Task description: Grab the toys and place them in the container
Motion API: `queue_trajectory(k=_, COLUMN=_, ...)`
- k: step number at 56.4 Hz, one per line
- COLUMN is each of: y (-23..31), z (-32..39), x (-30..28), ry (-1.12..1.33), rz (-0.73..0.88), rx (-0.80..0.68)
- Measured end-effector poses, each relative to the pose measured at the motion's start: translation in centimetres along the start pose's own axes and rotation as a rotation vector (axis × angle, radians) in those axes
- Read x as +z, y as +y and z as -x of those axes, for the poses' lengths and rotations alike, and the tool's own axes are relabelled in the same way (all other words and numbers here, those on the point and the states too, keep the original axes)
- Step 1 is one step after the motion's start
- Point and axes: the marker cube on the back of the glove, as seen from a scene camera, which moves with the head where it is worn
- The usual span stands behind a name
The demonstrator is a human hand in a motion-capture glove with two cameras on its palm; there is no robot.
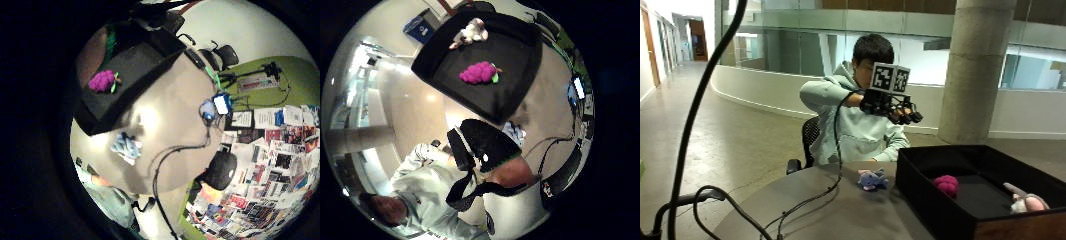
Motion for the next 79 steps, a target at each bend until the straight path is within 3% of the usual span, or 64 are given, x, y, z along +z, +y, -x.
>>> queue_trajectory(k=28, y=5.9, z=-3.0, x=15.4, ry=-0.026, rz=0.219, rx=-0.06)
queue_trajectory(k=44, y=6.7, z=0.2, x=20.1, ry=-0.017, rz=0.178, rx=-0.102)
queue_trajectory(k=51, y=6.3, z=0.0, x=19.7, ry=-0.081, rz=0.171, rx=-0.102)
queue_trajectory(k=62, y=8.5, z=2.3, x=18.1, ry=-0.28, rz=0.308, rx=-0.112)
queue_trajectory(k=71, y=8.3, z=2.7, x=12.5, ry=-0.272, rz=0.286, rx=-0.132)
queue_trajectory(k=79, y=2.7, z=-1.4, x=5.5, ry=-0.169, rz=0.159, rx=-0.157)
